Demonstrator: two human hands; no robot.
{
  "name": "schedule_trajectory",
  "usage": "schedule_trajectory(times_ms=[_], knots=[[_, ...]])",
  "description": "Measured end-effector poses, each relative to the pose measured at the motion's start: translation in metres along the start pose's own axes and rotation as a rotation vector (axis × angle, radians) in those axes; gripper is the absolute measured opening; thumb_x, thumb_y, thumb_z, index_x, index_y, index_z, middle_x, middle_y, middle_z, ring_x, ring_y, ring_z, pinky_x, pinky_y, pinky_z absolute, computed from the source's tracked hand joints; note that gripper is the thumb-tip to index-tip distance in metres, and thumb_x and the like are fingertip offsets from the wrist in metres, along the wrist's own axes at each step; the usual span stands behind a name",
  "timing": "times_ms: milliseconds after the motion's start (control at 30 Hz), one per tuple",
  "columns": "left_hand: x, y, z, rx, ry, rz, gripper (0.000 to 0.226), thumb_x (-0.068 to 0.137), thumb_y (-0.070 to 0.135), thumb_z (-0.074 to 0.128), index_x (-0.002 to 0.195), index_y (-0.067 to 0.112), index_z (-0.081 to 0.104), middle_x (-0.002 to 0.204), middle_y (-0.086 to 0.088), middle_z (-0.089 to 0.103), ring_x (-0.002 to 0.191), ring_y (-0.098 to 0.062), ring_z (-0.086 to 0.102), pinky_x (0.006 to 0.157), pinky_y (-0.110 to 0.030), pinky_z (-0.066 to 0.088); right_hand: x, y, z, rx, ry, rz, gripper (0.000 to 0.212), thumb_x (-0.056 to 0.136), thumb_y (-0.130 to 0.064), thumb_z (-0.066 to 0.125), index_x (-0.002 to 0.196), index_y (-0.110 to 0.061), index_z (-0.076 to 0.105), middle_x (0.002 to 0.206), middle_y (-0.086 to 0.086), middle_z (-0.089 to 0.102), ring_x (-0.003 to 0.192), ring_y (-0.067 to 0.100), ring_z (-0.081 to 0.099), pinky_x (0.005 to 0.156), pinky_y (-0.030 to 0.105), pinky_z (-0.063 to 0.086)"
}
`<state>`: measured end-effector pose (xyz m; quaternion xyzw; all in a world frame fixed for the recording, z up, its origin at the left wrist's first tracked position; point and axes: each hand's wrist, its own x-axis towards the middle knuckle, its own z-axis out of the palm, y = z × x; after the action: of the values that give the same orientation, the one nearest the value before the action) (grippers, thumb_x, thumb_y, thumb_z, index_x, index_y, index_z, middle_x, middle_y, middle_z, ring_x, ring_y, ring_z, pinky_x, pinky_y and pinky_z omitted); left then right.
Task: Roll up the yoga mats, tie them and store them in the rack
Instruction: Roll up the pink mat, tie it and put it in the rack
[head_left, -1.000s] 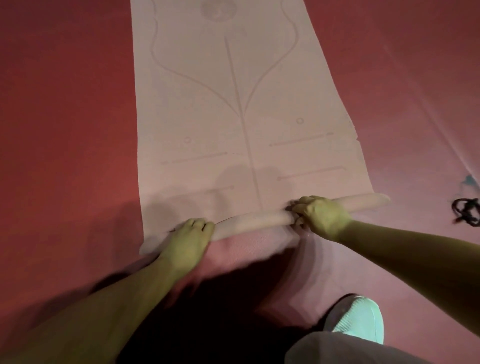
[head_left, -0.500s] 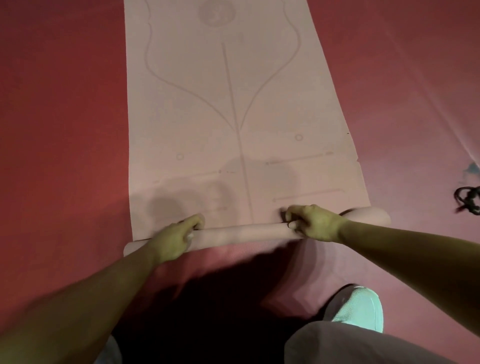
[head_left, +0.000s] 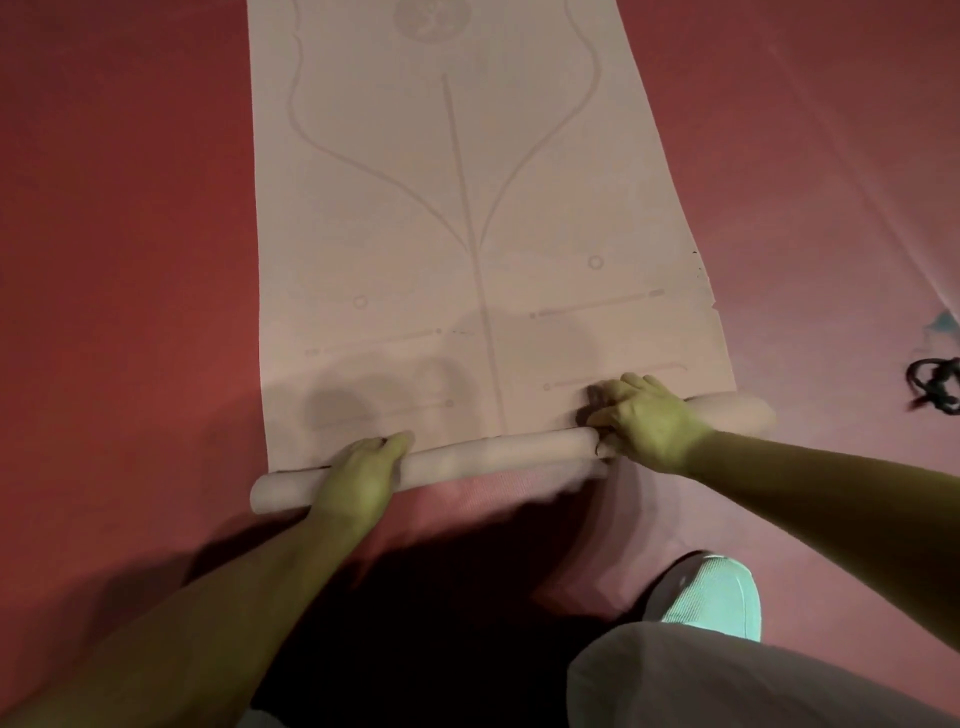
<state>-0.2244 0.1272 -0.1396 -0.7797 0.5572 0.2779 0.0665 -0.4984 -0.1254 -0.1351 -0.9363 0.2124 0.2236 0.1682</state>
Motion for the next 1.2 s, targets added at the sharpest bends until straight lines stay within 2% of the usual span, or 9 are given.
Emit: schedule_trajectory(times_ms=[100,267,467,600,667,767,967,1100,1200], knots=[[-0.007,-0.002,0.006,-0.004,0.133,-0.011,0.052,0.083,0.008,0.037,0.126,0.020,0.063,0.108,-0.011,0.062,0.098,-0.034,0.051,0.086,-0.047,0.048,0.014,-0.007,-0.011,0.010,-0.067,0.042,0.030,0.076,-0.036,0.073,0.104,-0.030,0.072,0.112,-0.004,0.065,0.108,0.022,0.059,0.086,0.030,0.043],[0.002,-0.010,-0.015,0.124,0.084,0.037,0.052,0.060,-0.001,0.075,0.109,0.019,0.073,0.104,-0.016,0.062,0.083,-0.038,0.061,0.069,-0.045,0.054,0.022,-0.002,-0.014,0.081,-0.034,0.101,0.033,0.078,-0.029,0.073,0.103,-0.018,0.054,0.102,0.004,0.068,0.097,0.030,0.063,0.069,0.030,0.034],[-0.008,-0.019,-0.012,0.255,-0.068,0.158,0.067,0.070,0.053,0.068,0.118,0.006,0.065,0.119,-0.014,0.059,0.096,-0.031,0.057,0.082,-0.043,0.056,0.013,-0.002,-0.006,-0.060,0.127,0.003,0.037,0.061,-0.032,0.089,0.093,-0.023,0.073,0.093,0.009,0.064,0.081,0.035,0.063,0.068,0.036,0.046],[-0.001,-0.019,-0.015,0.264,-0.059,0.115,0.053,0.077,0.016,0.075,0.127,0.004,0.061,0.117,-0.021,0.053,0.093,-0.037,0.052,0.081,-0.049,0.054,0.000,-0.017,0.001,-0.164,0.231,0.018,0.031,0.053,-0.015,0.090,0.075,-0.008,0.069,0.076,0.015,0.055,0.058,0.034,0.058,0.048,0.034,0.048],[0.003,-0.015,-0.019,0.225,0.005,0.060,0.052,0.079,0.004,0.062,0.131,0.004,0.059,0.120,-0.023,0.053,0.095,-0.041,0.052,0.085,-0.051,0.052,-0.002,-0.022,-0.001,-0.242,0.295,0.019,0.011,0.067,-0.013,0.072,0.074,-0.005,0.069,0.071,0.015,0.057,0.058,0.034,0.057,0.049,0.036,0.049],[0.011,-0.010,-0.032,0.165,-0.005,-0.008,0.056,0.086,0.005,0.052,0.142,0.013,0.047,0.129,-0.016,0.051,0.107,-0.036,0.051,0.097,-0.044,0.044,-0.006,-0.020,0.005,-0.300,0.276,0.020,0.036,0.080,-0.027,0.045,0.085,-0.002,0.070,0.078,0.019,0.061,0.067,0.035,0.055,0.060,0.041,0.049],[0.012,-0.005,-0.042,0.145,-0.056,-0.043,0.060,0.091,0.013,0.049,0.149,0.020,0.035,0.127,-0.011,0.056,0.110,-0.032,0.055,0.092,-0.035,0.044,0.005,-0.014,-0.015,-0.248,0.042,0.071,0.033,0.075,-0.039,0.078,0.090,-0.010,0.071,0.095,0.014,0.057,0.078,0.036,0.059,0.068,0.041,0.049],[0.005,-0.013,-0.035,0.104,0.046,0.019,0.062,0.084,0.041,0.046,0.131,0.003,0.056,0.116,-0.017,0.063,0.099,-0.038,0.063,0.088,-0.041,0.052,0.026,-0.008,-0.034,-0.036,-0.026,0.150,0.032,0.089,-0.044,0.061,0.109,-0.020,0.068,0.110,0.005,0.058,0.103,0.028,0.060,0.088,0.036,0.046],[0.011,-0.024,-0.033,0.165,0.019,0.047,0.059,0.076,0.044,0.076,0.117,0.003,0.064,0.112,-0.015,0.062,0.098,-0.037,0.060,0.086,-0.043,0.053,0.032,-0.003,-0.033,-0.019,0.020,0.161,0.038,0.089,-0.043,0.064,0.119,-0.020,0.061,0.107,0.009,0.062,0.100,0.031,0.060,0.085,0.037,0.046]])
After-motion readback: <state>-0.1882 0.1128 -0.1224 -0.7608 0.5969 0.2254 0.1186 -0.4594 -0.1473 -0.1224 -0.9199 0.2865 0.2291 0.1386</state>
